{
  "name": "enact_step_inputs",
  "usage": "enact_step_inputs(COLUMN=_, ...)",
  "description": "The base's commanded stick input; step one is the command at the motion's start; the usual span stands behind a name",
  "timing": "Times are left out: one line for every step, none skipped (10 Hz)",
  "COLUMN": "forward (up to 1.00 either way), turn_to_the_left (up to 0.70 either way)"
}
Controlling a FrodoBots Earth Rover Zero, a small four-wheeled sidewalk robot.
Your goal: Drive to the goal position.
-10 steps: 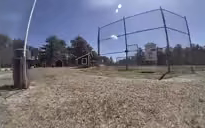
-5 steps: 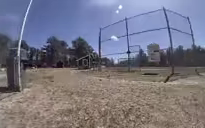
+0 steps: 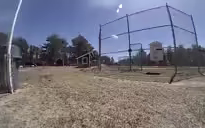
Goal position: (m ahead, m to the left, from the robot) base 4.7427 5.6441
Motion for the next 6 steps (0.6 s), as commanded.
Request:
enact_step_inputs(forward=0.7, turn_to_the_left=0.0)
enact_step_inputs(forward=0.7, turn_to_the_left=0.0)
enact_step_inputs(forward=0.7, turn_to_the_left=0.0)
enact_step_inputs(forward=0.7, turn_to_the_left=0.0)
enact_step_inputs(forward=0.7, turn_to_the_left=0.0)
enact_step_inputs(forward=0.7, turn_to_the_left=0.0)
